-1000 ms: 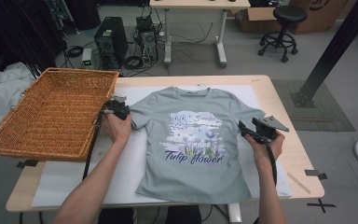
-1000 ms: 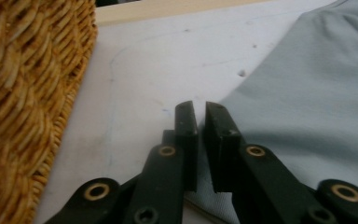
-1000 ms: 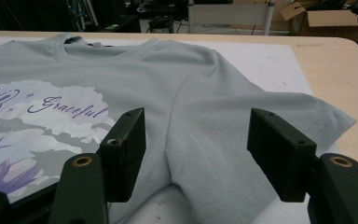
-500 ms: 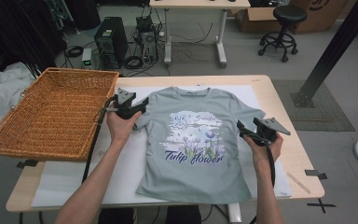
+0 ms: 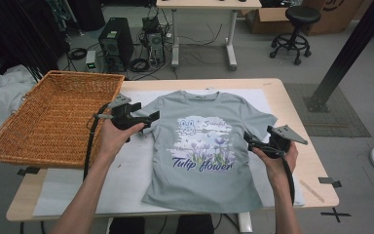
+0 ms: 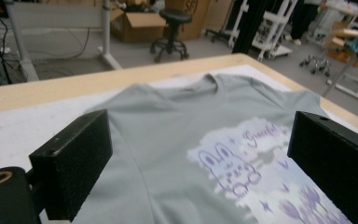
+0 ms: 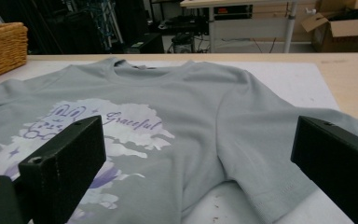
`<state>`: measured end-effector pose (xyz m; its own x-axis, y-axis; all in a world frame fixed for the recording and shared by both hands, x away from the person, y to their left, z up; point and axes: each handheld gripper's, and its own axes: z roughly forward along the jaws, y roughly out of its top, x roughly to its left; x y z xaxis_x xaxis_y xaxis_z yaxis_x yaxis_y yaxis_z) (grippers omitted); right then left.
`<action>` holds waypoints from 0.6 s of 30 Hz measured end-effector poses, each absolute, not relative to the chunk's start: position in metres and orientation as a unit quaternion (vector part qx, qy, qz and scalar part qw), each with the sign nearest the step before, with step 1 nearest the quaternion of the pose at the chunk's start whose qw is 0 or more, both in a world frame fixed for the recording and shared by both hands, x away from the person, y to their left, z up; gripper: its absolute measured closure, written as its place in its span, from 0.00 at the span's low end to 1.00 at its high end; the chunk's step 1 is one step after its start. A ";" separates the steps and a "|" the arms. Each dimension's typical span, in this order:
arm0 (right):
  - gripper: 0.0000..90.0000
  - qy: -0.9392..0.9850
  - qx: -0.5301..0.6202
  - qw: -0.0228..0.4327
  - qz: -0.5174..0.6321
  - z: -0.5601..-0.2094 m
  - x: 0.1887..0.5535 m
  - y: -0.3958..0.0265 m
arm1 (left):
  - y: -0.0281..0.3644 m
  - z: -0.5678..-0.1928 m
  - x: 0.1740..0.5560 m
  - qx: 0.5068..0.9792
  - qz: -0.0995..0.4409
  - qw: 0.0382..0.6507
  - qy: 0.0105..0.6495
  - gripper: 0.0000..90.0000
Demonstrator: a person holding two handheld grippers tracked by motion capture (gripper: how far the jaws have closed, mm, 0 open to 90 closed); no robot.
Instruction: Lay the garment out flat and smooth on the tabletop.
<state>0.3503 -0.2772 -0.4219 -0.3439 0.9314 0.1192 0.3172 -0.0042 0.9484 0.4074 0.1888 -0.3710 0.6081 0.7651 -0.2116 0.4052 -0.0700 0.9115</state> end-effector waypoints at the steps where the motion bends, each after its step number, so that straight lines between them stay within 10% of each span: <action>1: 0.04 0.642 0.485 0.298 0.514 -0.420 0.349 -0.277 | 0.189 -0.369 0.402 0.728 0.152 0.537 0.398 0.13; 7: 0.07 0.650 0.476 0.299 0.512 -0.416 0.340 -0.278 | 0.192 -0.369 0.384 0.774 0.178 0.488 0.361 0.24; 18: 0.07 0.634 0.492 0.294 0.519 -0.424 0.336 -0.281 | 0.197 -0.366 0.383 0.741 0.159 0.540 0.366 0.13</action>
